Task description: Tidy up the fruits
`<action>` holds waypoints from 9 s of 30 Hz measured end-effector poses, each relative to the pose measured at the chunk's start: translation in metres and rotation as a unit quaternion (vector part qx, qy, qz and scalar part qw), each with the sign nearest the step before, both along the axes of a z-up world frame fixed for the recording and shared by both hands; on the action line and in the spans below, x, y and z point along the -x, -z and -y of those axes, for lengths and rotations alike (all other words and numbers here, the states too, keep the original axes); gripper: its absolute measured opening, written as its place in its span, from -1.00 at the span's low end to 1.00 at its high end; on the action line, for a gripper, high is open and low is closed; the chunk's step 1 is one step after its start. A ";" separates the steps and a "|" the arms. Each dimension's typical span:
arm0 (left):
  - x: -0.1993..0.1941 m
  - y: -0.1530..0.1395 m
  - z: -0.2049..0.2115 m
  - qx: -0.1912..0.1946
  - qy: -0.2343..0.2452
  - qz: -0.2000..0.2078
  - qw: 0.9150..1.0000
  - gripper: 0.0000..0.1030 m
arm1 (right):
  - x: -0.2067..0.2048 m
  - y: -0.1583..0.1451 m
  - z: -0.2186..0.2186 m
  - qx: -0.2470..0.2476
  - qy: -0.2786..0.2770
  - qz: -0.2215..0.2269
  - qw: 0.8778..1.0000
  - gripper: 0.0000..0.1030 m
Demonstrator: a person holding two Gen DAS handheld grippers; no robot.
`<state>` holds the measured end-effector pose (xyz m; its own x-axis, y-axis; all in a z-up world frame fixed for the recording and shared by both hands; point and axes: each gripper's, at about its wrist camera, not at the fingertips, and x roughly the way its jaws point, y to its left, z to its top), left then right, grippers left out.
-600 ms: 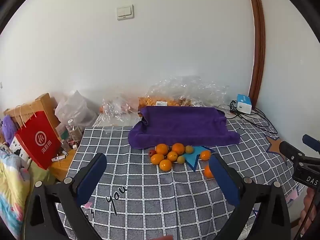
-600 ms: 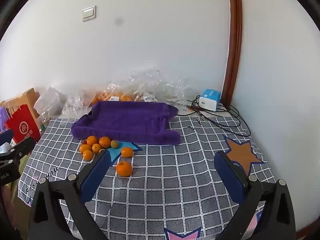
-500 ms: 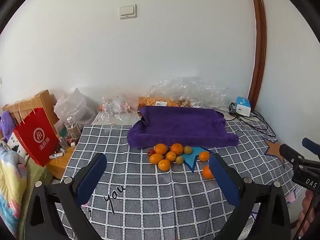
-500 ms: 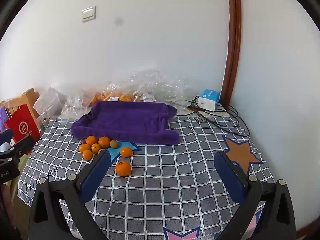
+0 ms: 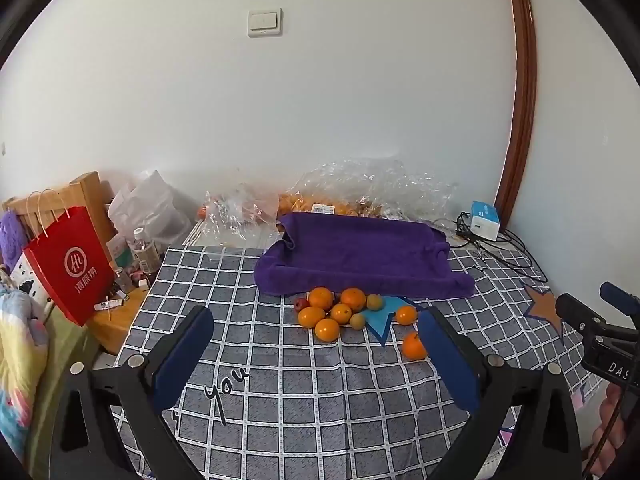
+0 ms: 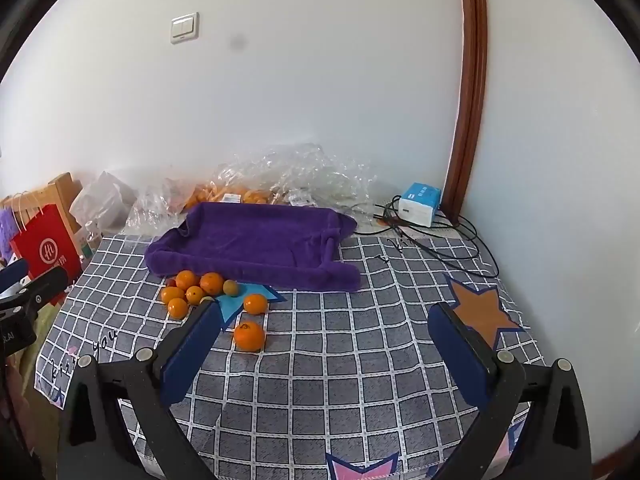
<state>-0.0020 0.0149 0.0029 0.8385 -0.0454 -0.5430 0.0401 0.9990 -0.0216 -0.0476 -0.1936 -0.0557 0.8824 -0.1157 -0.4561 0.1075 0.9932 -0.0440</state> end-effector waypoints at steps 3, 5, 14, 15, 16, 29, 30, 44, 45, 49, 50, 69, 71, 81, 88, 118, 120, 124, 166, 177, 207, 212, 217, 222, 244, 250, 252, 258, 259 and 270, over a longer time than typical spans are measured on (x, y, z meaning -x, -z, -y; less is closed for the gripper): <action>0.003 -0.001 -0.001 0.000 0.001 0.004 1.000 1.00 | 0.001 -0.001 0.001 -0.002 0.000 0.001 1.000 0.97; 0.004 -0.002 -0.002 0.002 0.001 0.006 1.000 1.00 | 0.000 -0.002 0.001 -0.003 -0.002 0.002 1.000 0.97; 0.004 0.000 -0.002 0.006 0.000 0.006 1.000 1.00 | 0.001 -0.002 0.000 -0.006 -0.003 0.005 1.000 0.97; 0.004 0.000 -0.002 0.006 0.001 0.006 1.000 1.00 | 0.000 -0.002 0.000 -0.006 -0.003 0.005 1.000 0.97; 0.004 0.000 -0.003 0.007 0.001 0.006 1.000 1.00 | 0.000 -0.002 0.000 -0.006 -0.002 0.004 1.000 0.97; 0.008 0.002 0.002 0.006 0.005 0.008 1.000 1.00 | 0.004 -0.003 -0.001 -0.011 -0.003 0.009 1.000 0.97; 0.008 0.001 0.002 0.005 0.006 0.008 1.000 1.00 | 0.004 -0.004 -0.001 -0.012 -0.002 0.009 1.000 0.97; 0.011 -0.001 0.004 0.007 0.008 0.014 1.000 1.00 | 0.008 -0.006 0.000 -0.013 -0.002 0.014 1.000 0.97; 0.010 -0.001 0.004 0.010 0.007 0.013 1.000 1.00 | 0.008 -0.006 0.000 -0.014 -0.003 0.013 1.000 0.97; 0.010 0.000 0.002 0.013 0.008 0.011 1.000 1.00 | 0.007 -0.006 -0.002 -0.015 -0.004 0.013 1.000 0.97; 0.011 0.000 0.002 0.013 0.009 0.010 1.000 1.00 | 0.008 -0.005 -0.003 -0.015 -0.005 0.013 1.000 0.97; 0.011 0.001 -0.005 0.024 0.008 0.011 1.000 1.00 | 0.014 -0.005 -0.008 -0.021 -0.016 0.025 0.999 0.98; 0.009 0.003 -0.006 0.022 0.010 0.010 1.000 1.00 | 0.013 -0.005 -0.007 -0.023 -0.014 0.025 0.999 0.99; -0.015 0.021 -0.009 0.022 0.013 -0.022 0.999 1.00 | -0.009 0.003 -0.010 -0.015 0.000 0.003 1.000 0.99; -0.044 0.042 -0.017 0.028 0.007 -0.050 0.998 1.00 | -0.038 0.020 -0.007 0.005 0.028 -0.015 0.999 0.99; -0.116 0.147 -0.051 0.040 0.008 -0.130 0.991 0.71 | -0.155 0.171 -0.054 -0.032 -0.121 -0.154 0.980 0.23; -0.121 0.151 -0.044 0.047 0.015 -0.137 0.989 0.71 | -0.156 0.172 -0.055 -0.029 -0.118 -0.146 0.982 0.13; -0.133 0.156 -0.024 0.047 0.037 -0.146 0.987 0.71 | -0.157 0.168 -0.049 -0.043 -0.125 -0.143 0.981 -0.16; -0.133 0.168 -0.012 0.132 0.047 -0.071 0.988 -0.35 | -0.172 0.167 0.006 -0.053 -0.090 -0.120 0.987 -0.17; -0.124 0.159 -0.011 0.136 0.044 -0.037 0.989 -0.35 | -0.164 0.163 0.016 -0.087 -0.099 -0.097 0.986 -0.17; -0.270 0.036 -0.050 0.134 -0.012 0.013 0.991 -0.35 | -0.325 0.002 0.031 -0.115 -0.066 -0.002 0.991 -0.17; -0.308 0.044 -0.033 0.162 0.001 0.006 0.987 -0.35 | -0.362 0.013 0.036 -0.121 -0.052 -0.014 0.991 -0.17; -0.337 0.072 -0.019 0.150 0.003 -0.010 0.989 -0.35 | -0.386 0.040 0.042 -0.124 -0.049 -0.052 0.990 -0.17; -0.357 0.107 -0.013 0.113 0.003 -0.059 0.992 -0.35 | -0.403 0.065 0.051 -0.124 -0.045 -0.084 0.988 -0.17; -0.386 0.157 -0.010 0.089 -0.004 -0.155 0.984 -0.35 | -0.437 0.122 0.030 -0.055 -0.055 -0.203 0.976 -0.17; -0.391 0.169 -0.007 0.078 -0.003 -0.184 0.980 -0.35 | -0.439 0.128 0.025 -0.046 -0.058 -0.214 0.974 -0.17; -0.392 0.171 -0.007 0.079 -0.001 -0.190 0.979 -0.35 | -0.439 0.129 0.023 -0.042 -0.057 -0.212 0.975 -0.17; -0.393 0.174 -0.005 0.076 0.002 -0.197 0.978 -0.35 | -0.436 0.124 0.022 -0.040 -0.063 -0.199 0.977 -0.02; -0.393 0.174 -0.006 0.077 0.004 -0.197 0.977 -0.35 | -0.435 0.122 0.022 -0.041 -0.066 -0.195 0.978 0.03; -0.384 0.144 -0.001 0.086 0.022 -0.152 0.984 0.09 | -0.415 0.088 0.018 -0.008 -0.061 -0.133 0.989 0.34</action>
